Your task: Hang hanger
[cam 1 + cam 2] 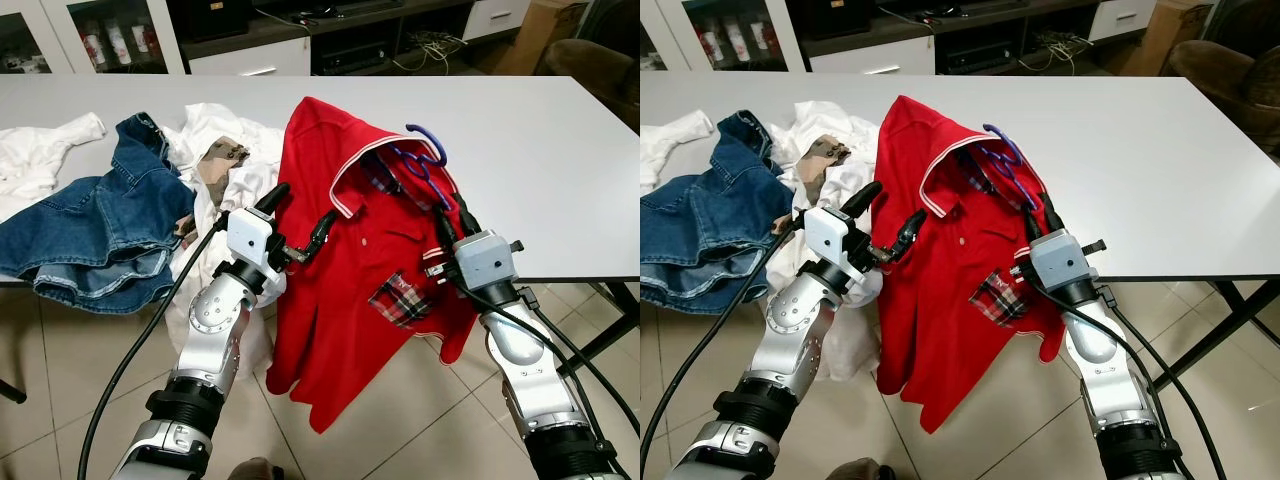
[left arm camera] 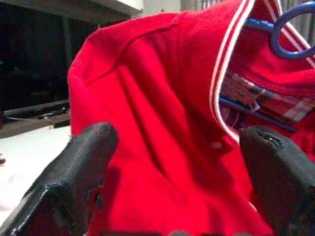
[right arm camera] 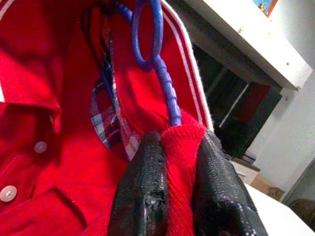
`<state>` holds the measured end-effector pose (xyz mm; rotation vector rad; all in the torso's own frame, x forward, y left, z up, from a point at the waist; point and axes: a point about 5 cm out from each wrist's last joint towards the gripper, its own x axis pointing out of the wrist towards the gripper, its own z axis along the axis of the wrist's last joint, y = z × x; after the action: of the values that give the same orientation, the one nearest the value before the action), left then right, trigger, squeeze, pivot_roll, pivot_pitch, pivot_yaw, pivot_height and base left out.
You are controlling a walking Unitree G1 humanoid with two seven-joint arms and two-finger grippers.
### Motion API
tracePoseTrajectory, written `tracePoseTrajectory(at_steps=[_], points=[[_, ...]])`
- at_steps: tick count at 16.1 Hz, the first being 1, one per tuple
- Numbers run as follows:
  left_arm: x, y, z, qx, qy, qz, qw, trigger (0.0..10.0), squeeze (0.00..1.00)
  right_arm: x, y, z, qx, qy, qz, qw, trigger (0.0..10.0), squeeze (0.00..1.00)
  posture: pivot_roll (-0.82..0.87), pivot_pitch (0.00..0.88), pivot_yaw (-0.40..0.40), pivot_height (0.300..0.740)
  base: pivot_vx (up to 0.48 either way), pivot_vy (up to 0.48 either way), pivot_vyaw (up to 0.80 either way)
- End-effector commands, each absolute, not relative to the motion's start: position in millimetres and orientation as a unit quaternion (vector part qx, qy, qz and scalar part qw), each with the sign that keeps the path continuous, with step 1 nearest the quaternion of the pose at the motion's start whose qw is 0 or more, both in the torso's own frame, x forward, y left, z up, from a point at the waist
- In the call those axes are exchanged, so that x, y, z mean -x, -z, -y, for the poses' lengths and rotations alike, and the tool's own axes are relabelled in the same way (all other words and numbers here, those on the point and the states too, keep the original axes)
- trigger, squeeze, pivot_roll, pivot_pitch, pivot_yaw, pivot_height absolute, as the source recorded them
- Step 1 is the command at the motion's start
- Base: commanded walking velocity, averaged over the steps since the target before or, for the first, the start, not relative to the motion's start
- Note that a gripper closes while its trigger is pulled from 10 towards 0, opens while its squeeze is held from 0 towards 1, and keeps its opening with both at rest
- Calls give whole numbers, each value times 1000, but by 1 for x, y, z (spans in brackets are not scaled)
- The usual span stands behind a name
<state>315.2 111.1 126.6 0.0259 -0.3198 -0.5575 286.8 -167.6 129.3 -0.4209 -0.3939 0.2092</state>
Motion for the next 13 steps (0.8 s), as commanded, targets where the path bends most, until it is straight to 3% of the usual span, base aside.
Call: tracePoseTrajectory(at_steps=[1, 3, 13], points=[[-317, -132, -112, -18, 270, 163, 949, 10000, 0, -292, -143, 170, 197, -82, 221, 952, 10000, 0, 49, 0, 15, 740, 0, 0, 0], [-317, -132, -112, -18, 269, 161, 949, 10000, 0, -291, -142, 168, 195, -85, 220, 952, 10000, 0, 49, 0, 15, 740, 0, 0, 0], [-319, -132, -112, -16, 266, 161, 950, 10000, 0, -290, -139, 166, 193, -91, 215, 953, 10000, 0, 42, 0, 18, 740, 304, 0, 0]])
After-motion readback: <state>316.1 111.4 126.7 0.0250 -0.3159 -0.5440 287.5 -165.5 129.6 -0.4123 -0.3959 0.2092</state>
